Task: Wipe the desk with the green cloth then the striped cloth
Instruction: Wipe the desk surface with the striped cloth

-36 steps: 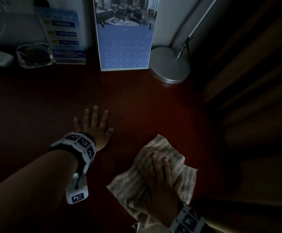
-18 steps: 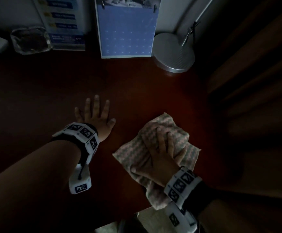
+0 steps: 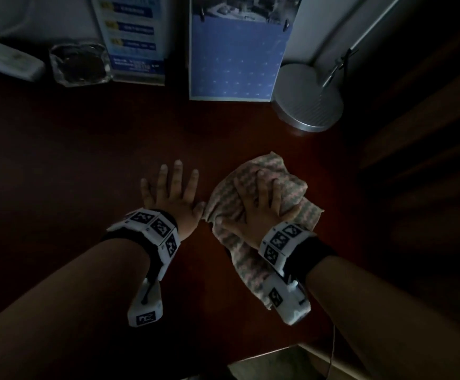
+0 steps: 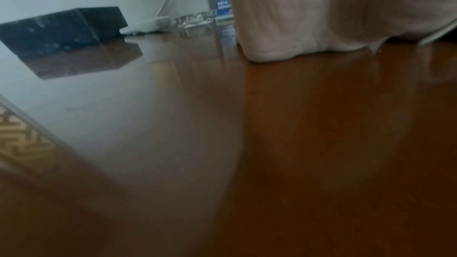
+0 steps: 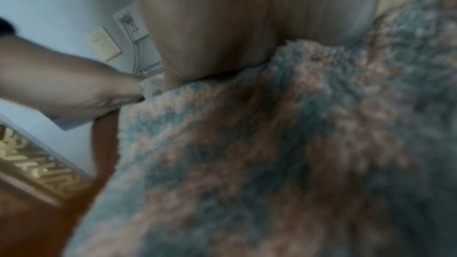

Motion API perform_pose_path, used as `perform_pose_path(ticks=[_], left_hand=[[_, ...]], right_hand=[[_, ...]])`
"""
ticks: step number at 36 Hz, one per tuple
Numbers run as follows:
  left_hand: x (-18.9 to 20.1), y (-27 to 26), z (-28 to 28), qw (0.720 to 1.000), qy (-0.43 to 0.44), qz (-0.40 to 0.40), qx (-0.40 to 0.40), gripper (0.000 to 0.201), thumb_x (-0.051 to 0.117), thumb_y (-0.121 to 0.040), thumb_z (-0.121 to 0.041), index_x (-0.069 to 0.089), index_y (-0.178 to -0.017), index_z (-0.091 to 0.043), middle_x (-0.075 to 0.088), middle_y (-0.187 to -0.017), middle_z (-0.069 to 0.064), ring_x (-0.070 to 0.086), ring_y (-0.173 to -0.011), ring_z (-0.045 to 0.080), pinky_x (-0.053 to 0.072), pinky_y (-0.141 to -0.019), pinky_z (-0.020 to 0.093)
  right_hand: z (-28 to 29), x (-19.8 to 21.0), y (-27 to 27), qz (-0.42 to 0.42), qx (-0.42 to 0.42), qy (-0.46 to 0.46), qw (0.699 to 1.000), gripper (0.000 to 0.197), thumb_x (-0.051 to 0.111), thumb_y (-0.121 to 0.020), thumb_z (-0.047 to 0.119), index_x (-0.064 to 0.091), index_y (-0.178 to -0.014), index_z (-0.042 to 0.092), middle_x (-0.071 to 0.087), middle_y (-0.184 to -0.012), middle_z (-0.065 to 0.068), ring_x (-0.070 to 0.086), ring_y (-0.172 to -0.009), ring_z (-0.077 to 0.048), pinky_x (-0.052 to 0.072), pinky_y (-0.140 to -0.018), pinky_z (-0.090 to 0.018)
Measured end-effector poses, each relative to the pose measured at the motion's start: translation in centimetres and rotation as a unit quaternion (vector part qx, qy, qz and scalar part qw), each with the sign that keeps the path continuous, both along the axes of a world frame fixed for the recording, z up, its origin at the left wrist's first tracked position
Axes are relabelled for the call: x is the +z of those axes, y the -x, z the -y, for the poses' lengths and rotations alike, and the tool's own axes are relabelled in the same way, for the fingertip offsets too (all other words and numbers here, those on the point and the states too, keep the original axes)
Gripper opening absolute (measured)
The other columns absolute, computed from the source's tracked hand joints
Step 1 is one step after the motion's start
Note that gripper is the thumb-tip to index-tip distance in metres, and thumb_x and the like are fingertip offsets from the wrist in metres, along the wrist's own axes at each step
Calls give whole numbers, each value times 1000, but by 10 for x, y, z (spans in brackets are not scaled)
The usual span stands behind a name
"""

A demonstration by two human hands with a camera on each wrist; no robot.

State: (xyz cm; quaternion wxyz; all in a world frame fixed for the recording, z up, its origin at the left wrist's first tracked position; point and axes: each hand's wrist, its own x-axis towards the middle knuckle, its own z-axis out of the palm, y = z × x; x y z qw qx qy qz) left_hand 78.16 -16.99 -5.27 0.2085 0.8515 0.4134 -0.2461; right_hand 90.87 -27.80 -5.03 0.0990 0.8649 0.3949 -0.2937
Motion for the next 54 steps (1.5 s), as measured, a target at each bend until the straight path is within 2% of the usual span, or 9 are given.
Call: perform_pose_path(ticks=[7, 14, 27, 31, 35, 40, 44, 49, 54], left_hand=[[0, 0, -2, 1000, 13, -4, -6, 64, 9, -96, -56, -27, -143, -31, -42, -147, 1, -34, -138, 26, -14, -111, 57], [-4, -1, -3, 1000, 10, -11, -5, 65, 10, -96, -56, -29, -142, -33, -42, -147, 0, -33, -138, 25, -16, -110, 56], [-4, -2, -4, 1000, 12, -16, -4, 65, 12, -96, -57, -27, -143, -36, -41, -148, -3, -32, -138, 25, -14, -110, 58], [-1, -2, -4, 1000, 15, -16, -4, 65, 12, -96, -57, -27, -143, -36, -40, -148, -3, -32, -139, 25, -13, -109, 59], [2, -2, -4, 1000, 24, -17, -4, 64, 12, -96, -57, -27, -143, -36, -41, -147, -3, -33, -138, 25, -13, -109, 59], [2, -3, -4, 999, 25, -21, -4, 64, 11, -96, -57, -28, -142, -37, -42, -146, -4, -33, -138, 25, -13, -109, 59], [0, -2, -4, 1000, 22, -20, -2, 64, 11, -95, -58, -28, -142, -37, -42, -147, -4, -33, -138, 25, -12, -110, 59], [0, -3, -4, 999, 25, -25, -2, 64, 11, -95, -58, -29, -141, -37, -42, -146, -4, -33, -138, 24, -11, -110, 59], [-3, -3, -5, 1000, 23, -22, -3, 65, 12, -94, -59, -30, -141, -39, -42, -146, -6, -33, -138, 24, -10, -110, 59]], right_hand=[[-49, 3, -28, 1, 3, -19, 1000, 91, 32, -76, 82, -20, -142, 47, -36, -150, 7, -32, -137, -30, -11, -101, -70], [-92, 9, -62, 57, 105, -9, 993, 91, 26, -85, 74, -19, -147, 25, -29, -153, -4, -28, -140, -27, -19, -110, -47], [-90, -10, -79, 56, 69, -56, 994, 96, 28, -76, 84, -17, -146, 37, -28, -154, -1, -25, -140, -32, -13, -113, -53], [-46, -27, -62, 51, 82, -47, 994, 121, -12, -45, 98, -11, -149, 36, -17, -158, -2, -22, -141, -34, -3, -113, -58], [21, -23, -36, 14, 59, -53, 997, 114, 13, -47, 89, -1, -149, 39, -20, -157, -2, -19, -142, -32, 4, -108, -67], [72, -18, -20, 20, 49, -55, 997, 98, 13, -50, 93, -30, -130, 57, -41, -146, 12, -37, -136, -22, -4, -100, -74], [64, -17, -30, 9, 26, -68, 997, 106, 13, -40, 100, -24, -131, 62, -40, -146, 15, -37, -135, -23, -5, -102, -74], [27, -10, -52, 16, -10, -45, 999, 104, 37, -60, 91, -20, -138, 54, -37, -149, 9, -34, -137, -27, -10, -103, -72], [-14, 4, -76, -8, -30, -29, 999, 103, 41, -67, 86, -22, -140, 49, -37, -150, 8, -32, -137, -29, -11, -104, -69]])
